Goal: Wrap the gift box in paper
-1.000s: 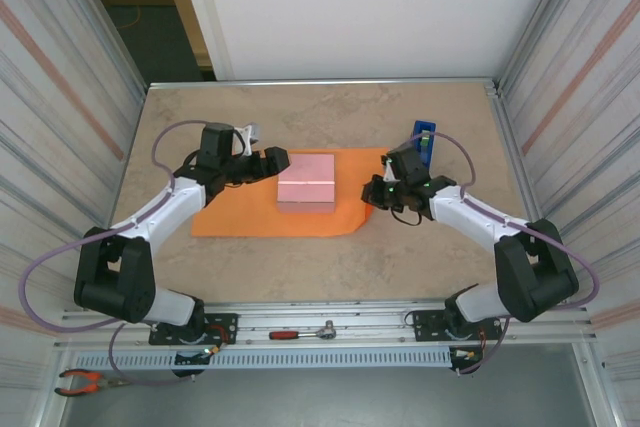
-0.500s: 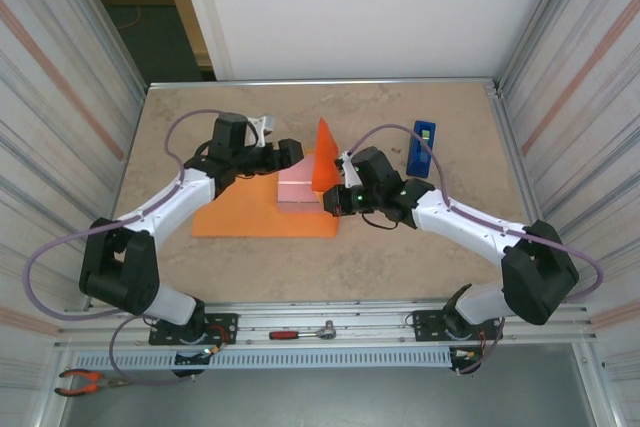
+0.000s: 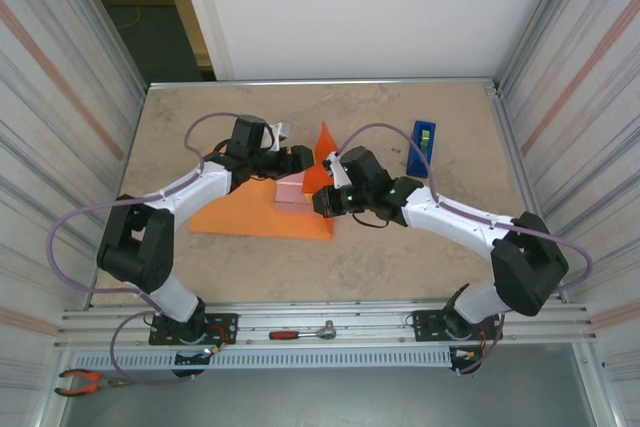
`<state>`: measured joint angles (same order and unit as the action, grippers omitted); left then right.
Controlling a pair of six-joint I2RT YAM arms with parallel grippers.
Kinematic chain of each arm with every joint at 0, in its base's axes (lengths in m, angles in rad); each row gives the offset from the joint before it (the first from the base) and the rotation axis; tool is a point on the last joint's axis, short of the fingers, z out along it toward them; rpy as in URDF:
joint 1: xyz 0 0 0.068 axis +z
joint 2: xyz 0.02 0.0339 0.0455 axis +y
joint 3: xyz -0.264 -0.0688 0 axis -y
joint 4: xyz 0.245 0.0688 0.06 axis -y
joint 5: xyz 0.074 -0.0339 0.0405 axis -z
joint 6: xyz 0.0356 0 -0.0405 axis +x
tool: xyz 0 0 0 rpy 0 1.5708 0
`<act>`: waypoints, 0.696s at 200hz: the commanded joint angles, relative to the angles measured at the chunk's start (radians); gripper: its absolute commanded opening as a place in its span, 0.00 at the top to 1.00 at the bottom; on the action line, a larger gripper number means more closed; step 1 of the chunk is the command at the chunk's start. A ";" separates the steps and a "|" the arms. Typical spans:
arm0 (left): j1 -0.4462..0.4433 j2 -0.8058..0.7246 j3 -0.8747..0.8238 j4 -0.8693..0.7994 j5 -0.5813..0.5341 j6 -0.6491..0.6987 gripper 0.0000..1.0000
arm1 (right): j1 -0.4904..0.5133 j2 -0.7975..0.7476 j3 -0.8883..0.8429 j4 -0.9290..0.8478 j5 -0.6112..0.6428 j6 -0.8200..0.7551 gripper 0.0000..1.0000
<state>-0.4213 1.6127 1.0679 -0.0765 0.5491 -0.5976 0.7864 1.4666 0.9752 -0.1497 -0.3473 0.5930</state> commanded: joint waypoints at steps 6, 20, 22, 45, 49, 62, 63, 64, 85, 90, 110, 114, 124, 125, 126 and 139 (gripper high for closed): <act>-0.009 -0.024 0.001 0.034 -0.027 0.019 0.25 | 0.010 0.019 0.039 0.016 -0.026 -0.019 1.00; -0.008 -0.045 -0.006 0.030 -0.039 0.036 0.24 | 0.010 0.021 0.039 0.016 -0.025 -0.019 1.00; -0.008 -0.047 -0.005 0.032 -0.039 0.037 0.24 | 0.010 0.021 0.039 0.016 -0.025 -0.019 1.00; -0.008 -0.043 0.003 0.016 -0.023 0.054 0.25 | 0.010 0.027 0.040 0.020 -0.030 -0.018 1.00; -0.008 -0.040 0.003 0.013 -0.021 0.055 0.25 | 0.010 0.029 0.040 0.022 -0.030 -0.018 1.00; -0.010 -0.031 0.003 0.017 -0.013 0.055 0.26 | 0.010 0.032 0.039 0.024 -0.032 -0.016 1.00; -0.010 -0.030 0.002 0.017 -0.013 0.055 0.26 | 0.010 0.032 0.039 0.024 -0.032 -0.016 1.00; -0.010 -0.029 0.002 0.018 -0.012 0.055 0.26 | 0.010 0.032 0.040 0.025 -0.032 -0.016 1.00; -0.014 -0.017 -0.006 0.038 0.006 0.049 0.28 | 0.011 0.032 0.038 0.027 -0.033 -0.014 1.00; -0.017 -0.015 -0.005 0.039 0.006 0.050 0.28 | 0.012 0.031 0.039 0.028 -0.033 -0.014 1.00; -0.029 -0.010 -0.003 0.046 0.016 0.059 0.32 | 0.011 0.032 0.039 0.029 -0.035 -0.016 1.00; -0.030 -0.008 -0.001 0.046 0.017 0.060 0.32 | 0.012 0.033 0.039 0.029 -0.036 -0.016 1.00; -0.034 -0.004 0.001 0.046 0.018 0.061 0.34 | 0.012 0.035 0.039 0.030 -0.036 -0.016 1.00; -0.034 -0.004 0.001 0.046 0.018 0.061 0.35 | 0.012 0.035 0.039 0.031 -0.037 -0.016 1.00; -0.036 -0.004 0.001 0.046 0.019 0.061 0.35 | 0.013 0.035 0.039 0.031 -0.037 -0.016 1.00; -0.040 0.004 0.001 0.046 0.020 0.061 0.40 | 0.011 0.036 0.039 0.032 -0.039 -0.015 1.00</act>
<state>-0.4511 1.5993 1.0668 -0.0502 0.5430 -0.5602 0.7879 1.4883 0.9855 -0.1349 -0.3676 0.5930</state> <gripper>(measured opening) 0.638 0.057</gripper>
